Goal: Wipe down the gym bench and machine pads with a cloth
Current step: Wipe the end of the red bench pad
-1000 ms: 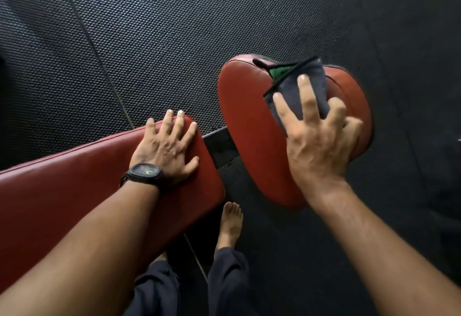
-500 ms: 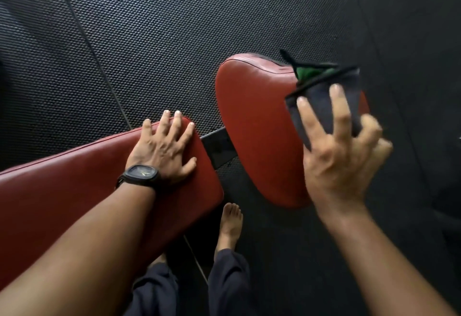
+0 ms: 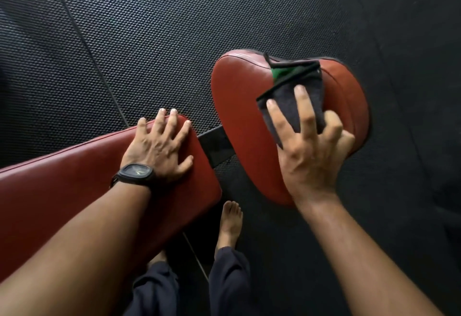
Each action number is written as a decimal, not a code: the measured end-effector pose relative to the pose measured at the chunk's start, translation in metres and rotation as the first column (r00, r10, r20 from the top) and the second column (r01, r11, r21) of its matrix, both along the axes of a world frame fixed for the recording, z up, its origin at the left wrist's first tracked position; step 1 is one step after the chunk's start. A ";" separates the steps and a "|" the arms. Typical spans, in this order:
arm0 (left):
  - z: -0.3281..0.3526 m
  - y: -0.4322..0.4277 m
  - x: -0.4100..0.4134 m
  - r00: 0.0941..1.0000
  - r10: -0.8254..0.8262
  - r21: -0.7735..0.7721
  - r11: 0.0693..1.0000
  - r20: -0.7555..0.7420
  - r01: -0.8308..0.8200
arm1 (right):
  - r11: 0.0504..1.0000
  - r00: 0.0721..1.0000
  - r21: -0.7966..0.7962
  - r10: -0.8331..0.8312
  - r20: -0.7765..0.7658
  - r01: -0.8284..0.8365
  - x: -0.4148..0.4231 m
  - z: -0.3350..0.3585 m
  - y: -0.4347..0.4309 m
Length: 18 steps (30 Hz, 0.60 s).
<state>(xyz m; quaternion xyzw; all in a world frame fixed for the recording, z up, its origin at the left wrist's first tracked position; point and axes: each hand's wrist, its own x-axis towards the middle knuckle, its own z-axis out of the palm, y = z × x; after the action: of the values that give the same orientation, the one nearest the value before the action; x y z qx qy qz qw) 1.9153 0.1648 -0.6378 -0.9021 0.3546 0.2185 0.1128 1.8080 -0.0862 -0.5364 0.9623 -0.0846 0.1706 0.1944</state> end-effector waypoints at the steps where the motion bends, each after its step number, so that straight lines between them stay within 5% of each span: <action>1: 0.000 0.000 0.000 1.000 -0.005 0.005 1.000 0.003 0.005 | 1.000 1.000 0.003 -0.031 0.004 0.031 -0.010 -0.006 0.005; 5: 0.000 0.001 -0.001 1.000 -0.002 -0.006 1.000 0.016 0.002 | 0.996 0.993 0.090 -0.006 -0.116 0.017 -0.043 -0.038 0.028; 9: 0.001 0.000 -0.001 1.000 0.010 0.004 1.000 0.011 -0.010 | 0.981 0.933 0.053 0.192 -0.304 -0.184 -0.043 -0.047 0.025; 14: 0.003 -0.001 -0.002 1.000 0.006 0.006 1.000 0.005 -0.006 | 0.994 0.989 0.087 0.072 -0.128 -0.061 -0.064 -0.022 0.007; 18: 0.003 -0.001 -0.002 1.000 0.001 0.015 1.000 0.007 -0.001 | 0.989 0.964 0.114 0.124 -0.236 -0.099 -0.109 -0.060 0.028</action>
<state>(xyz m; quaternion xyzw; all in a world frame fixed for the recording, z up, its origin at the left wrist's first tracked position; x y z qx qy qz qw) 1.9136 0.1643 -0.6348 -0.9022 0.3522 0.2180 0.1206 1.6989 -0.0585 -0.5966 0.9877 -0.0144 0.0581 0.1445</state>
